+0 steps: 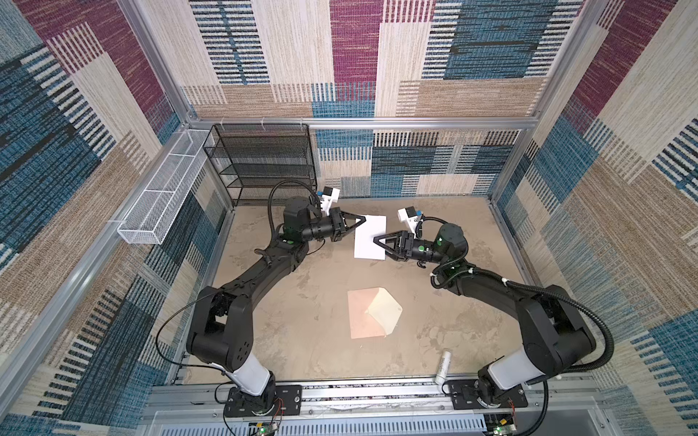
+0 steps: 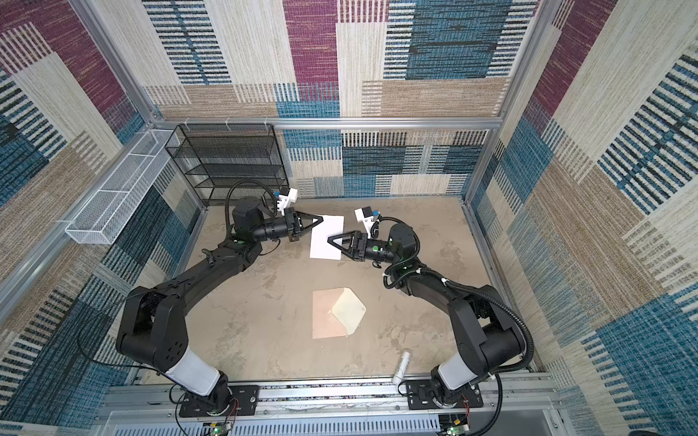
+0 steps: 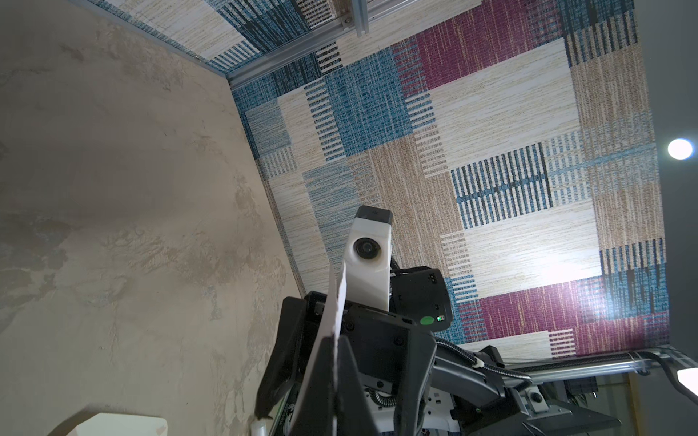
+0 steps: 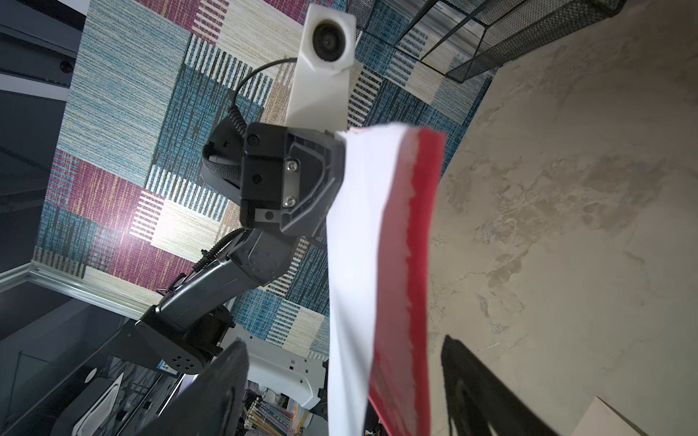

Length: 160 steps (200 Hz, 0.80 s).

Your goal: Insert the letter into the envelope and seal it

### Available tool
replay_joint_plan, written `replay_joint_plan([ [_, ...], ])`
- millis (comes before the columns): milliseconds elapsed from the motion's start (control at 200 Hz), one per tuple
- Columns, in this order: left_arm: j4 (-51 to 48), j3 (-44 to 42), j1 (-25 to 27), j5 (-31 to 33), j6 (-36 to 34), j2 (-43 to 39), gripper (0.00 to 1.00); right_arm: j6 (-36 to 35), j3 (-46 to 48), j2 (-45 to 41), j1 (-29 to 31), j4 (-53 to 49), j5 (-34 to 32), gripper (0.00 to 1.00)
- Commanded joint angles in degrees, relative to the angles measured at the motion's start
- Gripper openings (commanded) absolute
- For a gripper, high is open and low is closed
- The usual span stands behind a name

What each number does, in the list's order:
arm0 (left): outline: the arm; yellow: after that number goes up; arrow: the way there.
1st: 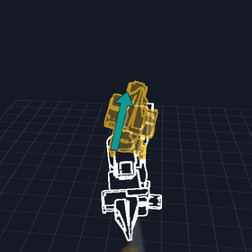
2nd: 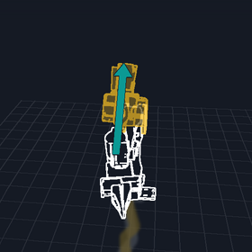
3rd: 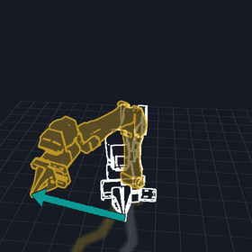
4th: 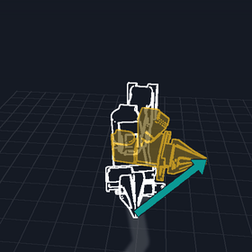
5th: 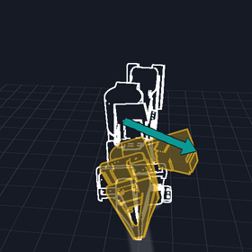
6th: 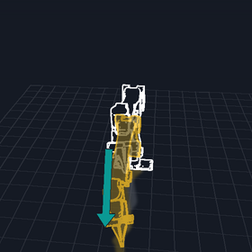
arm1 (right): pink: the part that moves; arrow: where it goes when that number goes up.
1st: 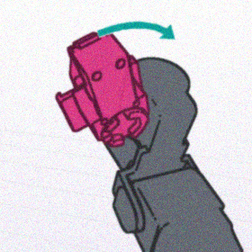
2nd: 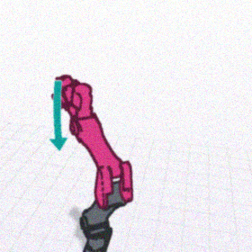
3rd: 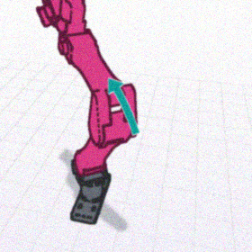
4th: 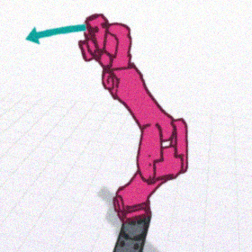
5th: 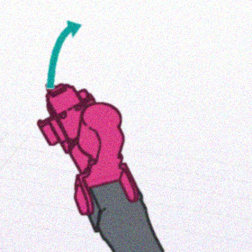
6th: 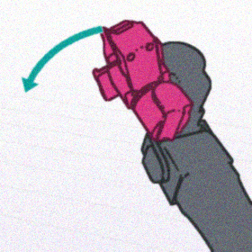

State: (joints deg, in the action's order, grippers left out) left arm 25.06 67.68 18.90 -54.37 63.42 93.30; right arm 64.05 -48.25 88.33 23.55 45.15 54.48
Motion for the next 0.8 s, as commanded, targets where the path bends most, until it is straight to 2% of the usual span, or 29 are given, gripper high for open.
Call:
replay_joint_plan([
  [0,1.32,-0.31,0.09,-0.56,-0.55,-0.74,0.00,1.96,-0.35,-0.74,0.00,2.01,1.27,0.77],
  [210,0.50,-1.03,0.26,-0.21,-2.02,-1.85,0.00,3.18,0.22,-1.57,0.03,1.55,1.42,0.57],
  [531,-0.42,-0.99,1.49,0.13,-3.31,-2.09,0.00,3.47,-0.63,-1.15,0.53,0.47,1.81,0.44],
  [796,-2.71,-0.85,2.25,0.51,-5.52,-2.90,0.00,3.74,-1.01,-0.10,1.06,-0.85,2.13,0.28],
])
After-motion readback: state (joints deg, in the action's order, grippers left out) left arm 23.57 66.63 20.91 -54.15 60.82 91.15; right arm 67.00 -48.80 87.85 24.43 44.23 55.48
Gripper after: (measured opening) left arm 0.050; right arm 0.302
